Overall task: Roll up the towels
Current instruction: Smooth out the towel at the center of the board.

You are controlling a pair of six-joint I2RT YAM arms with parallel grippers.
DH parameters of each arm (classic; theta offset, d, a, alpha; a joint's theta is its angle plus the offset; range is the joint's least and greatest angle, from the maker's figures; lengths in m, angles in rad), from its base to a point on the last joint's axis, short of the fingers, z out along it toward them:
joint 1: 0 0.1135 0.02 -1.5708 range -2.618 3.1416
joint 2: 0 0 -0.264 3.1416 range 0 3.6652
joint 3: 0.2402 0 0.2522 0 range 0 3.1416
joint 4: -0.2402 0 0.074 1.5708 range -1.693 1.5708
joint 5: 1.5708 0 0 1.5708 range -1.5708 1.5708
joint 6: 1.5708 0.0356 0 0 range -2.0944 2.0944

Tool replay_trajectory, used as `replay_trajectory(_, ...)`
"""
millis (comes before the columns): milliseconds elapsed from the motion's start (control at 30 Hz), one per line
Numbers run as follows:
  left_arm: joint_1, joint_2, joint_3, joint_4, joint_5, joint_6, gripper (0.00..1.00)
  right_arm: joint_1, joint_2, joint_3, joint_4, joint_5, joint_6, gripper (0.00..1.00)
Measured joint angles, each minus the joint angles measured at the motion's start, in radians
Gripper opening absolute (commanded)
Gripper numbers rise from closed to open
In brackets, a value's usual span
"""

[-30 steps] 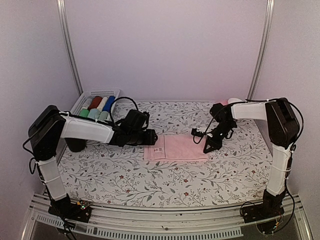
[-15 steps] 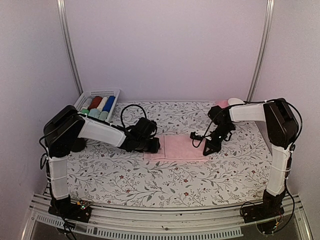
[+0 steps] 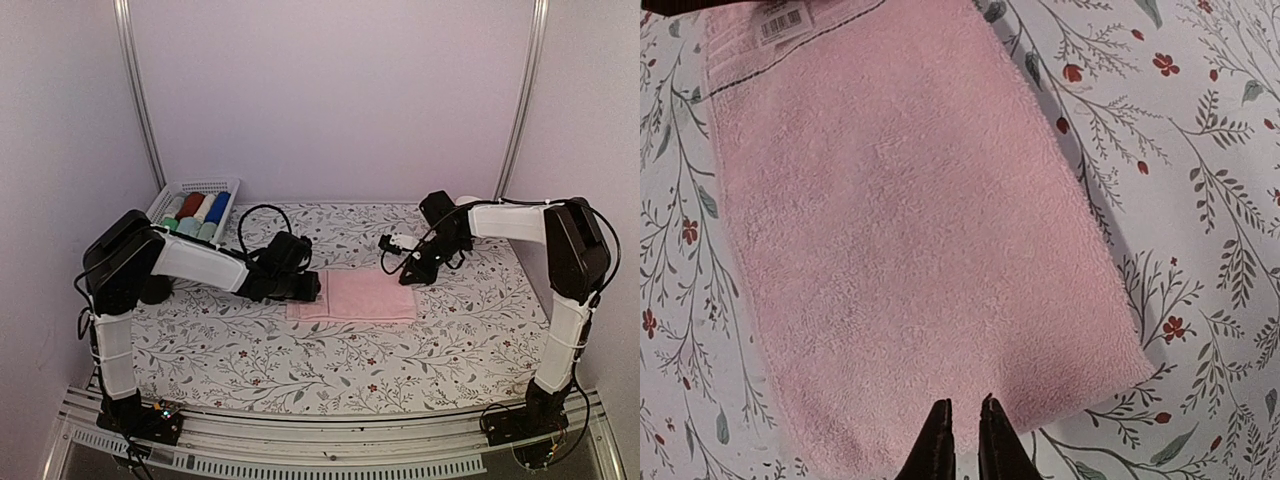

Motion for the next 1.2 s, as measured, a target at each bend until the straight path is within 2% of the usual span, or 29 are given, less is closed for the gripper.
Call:
replay_trajectory(467, 0.031, 0.029, 0.073, 0.011, -0.035, 0.05, 0.4, -0.003, 0.051, 0.001, 0.175, 0.143, 0.139, 0.07)
replay_trajectory(800, 0.034, 0.106, 0.097, 0.017, -0.058, 0.064, 0.39, -0.003, 0.122, 0.004, 0.193, 0.199, 0.154, 0.07)
replay_trajectory(967, 0.036, 0.106, 0.097, 0.019, -0.058, 0.066, 0.45, -0.006, 0.115, 0.004, 0.192, 0.208, 0.152, 0.11)
replay_trajectory(1067, 0.037, 0.102, 0.097, 0.017, -0.059, 0.072, 0.52, -0.014, 0.074, -0.013, 0.192, 0.196, 0.136, 0.18)
replay_trajectory(1200, 0.04, 0.072, 0.097, -0.002, -0.064, 0.081, 0.64, -0.023, -0.028, -0.037, 0.148, 0.123, 0.069, 0.18)
